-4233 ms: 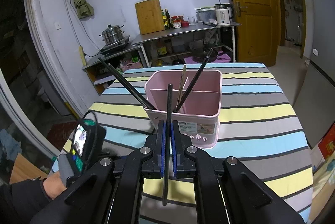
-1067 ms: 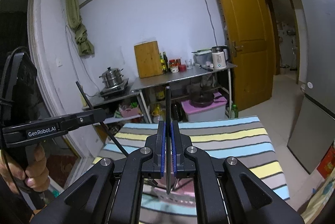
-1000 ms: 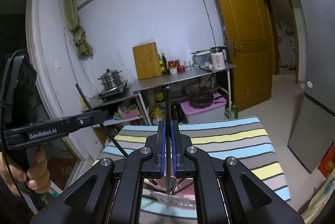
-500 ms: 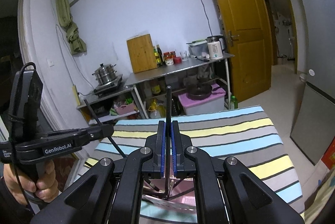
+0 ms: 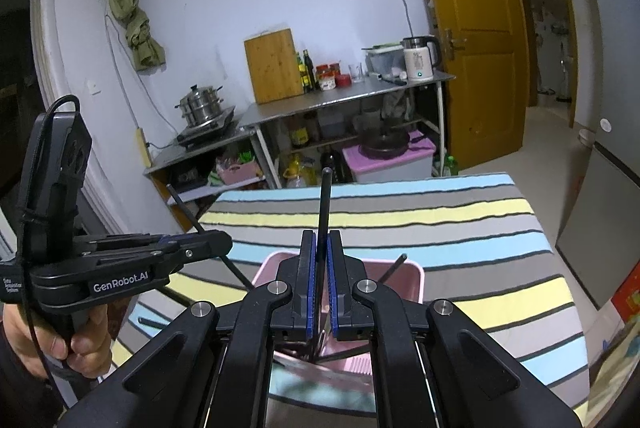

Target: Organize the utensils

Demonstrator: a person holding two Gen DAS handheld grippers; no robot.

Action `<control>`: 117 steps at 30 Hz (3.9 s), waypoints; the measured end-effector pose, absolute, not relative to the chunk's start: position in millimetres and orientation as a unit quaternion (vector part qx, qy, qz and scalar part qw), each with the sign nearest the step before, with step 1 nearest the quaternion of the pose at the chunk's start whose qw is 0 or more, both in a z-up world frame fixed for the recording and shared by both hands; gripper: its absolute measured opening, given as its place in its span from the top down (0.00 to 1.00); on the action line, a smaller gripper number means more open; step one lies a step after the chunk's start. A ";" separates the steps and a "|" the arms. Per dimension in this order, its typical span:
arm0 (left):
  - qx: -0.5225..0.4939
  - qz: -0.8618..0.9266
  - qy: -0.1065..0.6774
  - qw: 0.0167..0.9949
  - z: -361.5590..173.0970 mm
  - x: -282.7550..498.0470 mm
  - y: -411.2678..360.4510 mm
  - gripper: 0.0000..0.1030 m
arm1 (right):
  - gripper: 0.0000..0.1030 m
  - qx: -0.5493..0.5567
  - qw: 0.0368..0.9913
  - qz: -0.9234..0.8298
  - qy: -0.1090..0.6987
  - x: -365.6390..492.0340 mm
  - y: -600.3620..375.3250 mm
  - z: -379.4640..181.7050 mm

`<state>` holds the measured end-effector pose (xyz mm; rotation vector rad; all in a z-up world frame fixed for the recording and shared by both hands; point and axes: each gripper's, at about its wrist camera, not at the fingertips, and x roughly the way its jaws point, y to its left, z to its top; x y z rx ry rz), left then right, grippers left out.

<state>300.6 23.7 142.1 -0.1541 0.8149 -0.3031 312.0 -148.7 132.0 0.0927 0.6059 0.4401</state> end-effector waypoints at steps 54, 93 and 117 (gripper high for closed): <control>-0.060 -0.115 0.272 0.953 137.2 127.5 31.3 0.58 | 0.84 0.026 0.947 0.197 0.252 165.0 -178.7 118.1; -0.064 -0.094 0.279 0.953 54.9 90.2 22.7 0.58 | 0.84 -0.017 0.952 0.170 0.254 117.7 -170.9 55.9; -0.065 -0.088 0.283 0.953 52.4 90.7 22.9 0.58 | 0.84 -0.017 0.952 0.172 0.254 118.5 -168.5 54.6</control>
